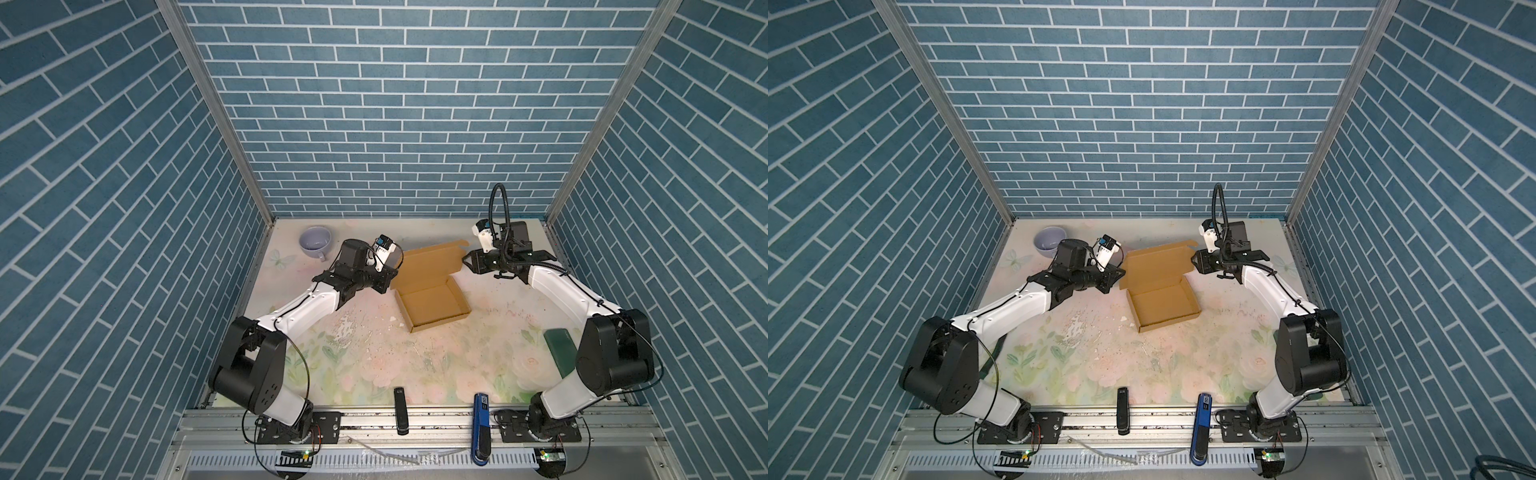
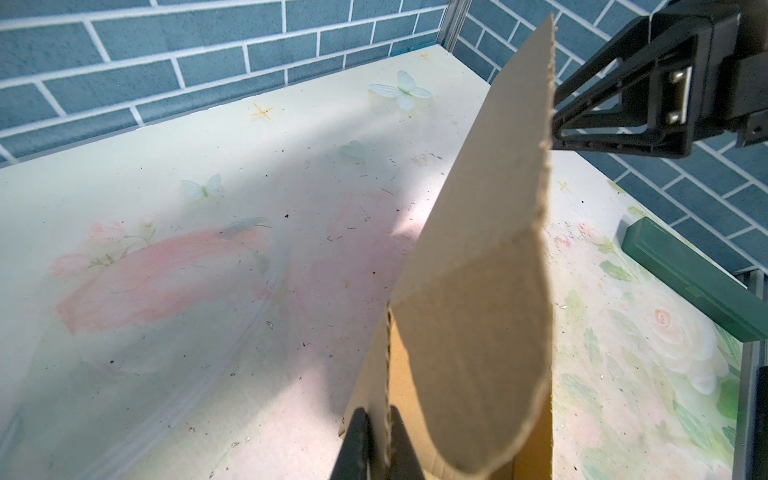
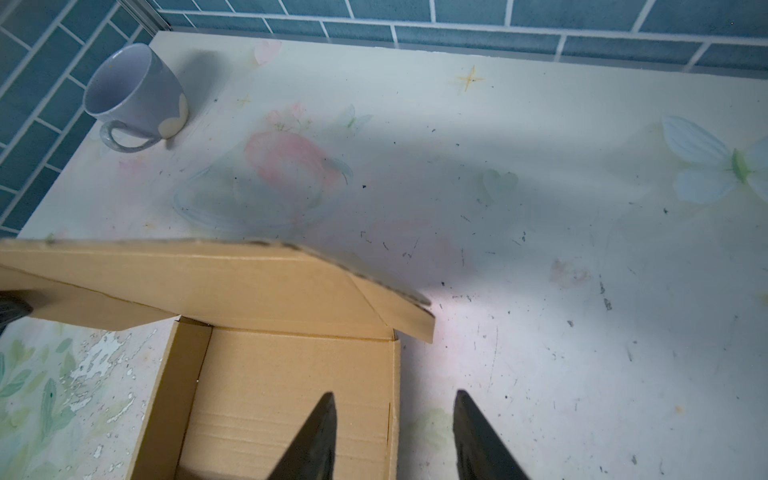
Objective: Fold the paper box
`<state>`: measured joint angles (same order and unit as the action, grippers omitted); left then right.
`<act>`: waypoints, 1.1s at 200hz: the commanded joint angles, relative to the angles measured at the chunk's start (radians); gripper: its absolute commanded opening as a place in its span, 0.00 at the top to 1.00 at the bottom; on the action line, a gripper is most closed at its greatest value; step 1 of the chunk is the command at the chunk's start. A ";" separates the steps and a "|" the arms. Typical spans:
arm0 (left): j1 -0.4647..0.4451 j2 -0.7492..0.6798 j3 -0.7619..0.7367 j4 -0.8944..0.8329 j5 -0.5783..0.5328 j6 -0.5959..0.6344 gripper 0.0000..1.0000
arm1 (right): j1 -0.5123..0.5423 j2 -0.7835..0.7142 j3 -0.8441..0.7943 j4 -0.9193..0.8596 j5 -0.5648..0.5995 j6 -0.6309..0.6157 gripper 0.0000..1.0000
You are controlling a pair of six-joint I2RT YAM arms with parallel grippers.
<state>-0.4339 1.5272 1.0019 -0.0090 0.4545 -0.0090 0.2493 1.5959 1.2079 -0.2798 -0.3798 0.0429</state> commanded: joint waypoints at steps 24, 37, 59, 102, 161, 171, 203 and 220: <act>0.009 0.016 0.004 0.002 0.009 0.015 0.89 | -0.038 0.061 0.019 0.081 -0.134 -0.079 0.54; 0.011 0.019 0.007 0.001 0.009 0.017 0.89 | -0.039 0.078 0.032 0.078 -0.147 -0.087 0.53; 0.013 0.023 0.007 0.007 0.012 0.015 0.89 | -0.040 0.107 0.049 0.082 -0.177 -0.094 0.53; 0.013 0.050 0.012 0.014 0.025 0.011 0.89 | -0.040 0.156 0.081 0.091 -0.214 -0.092 0.53; 0.014 0.074 0.026 0.022 0.011 0.007 0.90 | -0.041 0.197 0.136 0.074 -0.236 -0.091 0.58; 0.016 0.076 0.027 0.025 0.005 0.003 0.90 | -0.038 0.193 0.140 0.065 -0.243 -0.089 0.61; 0.016 0.086 0.041 0.029 -0.003 -0.007 0.89 | -0.035 0.165 0.119 0.067 -0.240 -0.076 0.69; 0.016 0.092 0.046 0.032 -0.011 -0.014 0.89 | -0.032 0.155 0.110 0.069 -0.239 -0.068 0.71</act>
<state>-0.4229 1.6009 1.0168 0.0063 0.4564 -0.0120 0.2100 1.7790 1.2953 -0.2054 -0.5964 -0.0048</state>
